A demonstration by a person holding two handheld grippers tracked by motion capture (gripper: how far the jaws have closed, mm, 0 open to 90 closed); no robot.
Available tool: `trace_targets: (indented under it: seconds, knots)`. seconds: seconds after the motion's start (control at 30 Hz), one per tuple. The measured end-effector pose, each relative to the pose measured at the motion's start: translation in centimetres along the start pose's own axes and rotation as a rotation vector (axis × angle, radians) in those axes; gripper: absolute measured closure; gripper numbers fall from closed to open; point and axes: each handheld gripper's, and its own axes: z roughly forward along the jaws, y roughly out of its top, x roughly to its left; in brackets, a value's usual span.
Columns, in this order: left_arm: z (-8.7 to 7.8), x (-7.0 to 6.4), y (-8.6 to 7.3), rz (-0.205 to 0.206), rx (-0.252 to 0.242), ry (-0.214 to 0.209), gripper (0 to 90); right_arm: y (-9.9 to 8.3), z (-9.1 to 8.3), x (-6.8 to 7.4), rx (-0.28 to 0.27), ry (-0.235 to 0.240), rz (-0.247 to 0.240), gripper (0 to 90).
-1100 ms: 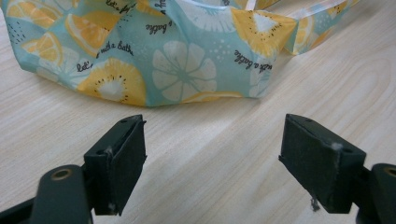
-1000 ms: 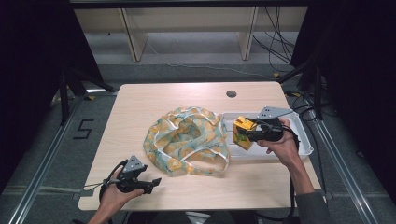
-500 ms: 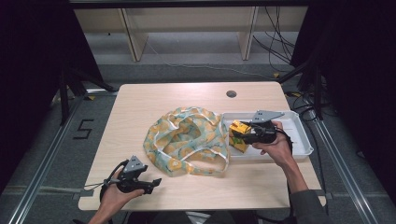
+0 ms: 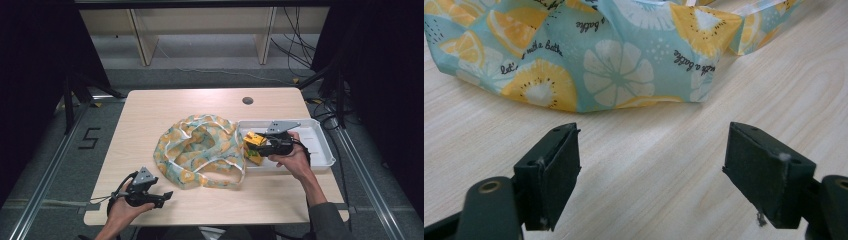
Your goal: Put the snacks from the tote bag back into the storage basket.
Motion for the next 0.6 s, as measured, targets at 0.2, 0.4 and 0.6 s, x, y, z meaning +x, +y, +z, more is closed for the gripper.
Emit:
trace_targets:
  seconds: [0.2, 0.4, 0.6]
  knots:
    - [0.0, -0.1, 0.0, -0.003, -0.004, 0.000, 21.9, -0.4, 0.2, 0.0, 0.010, 0.013, 0.013, 51.6]
    - [0.0, 0.0, 0.0, 0.009, 0.007, -0.003, 21.9, -0.6, 0.2, -0.1, 0.003, 0.024, -0.008, 51.5]
    - [0.0, 0.1, 0.0, 0.009, 0.014, -0.005, 21.9, -1.1, 0.1, 0.3, -0.002, 0.035, -0.025, 51.0]
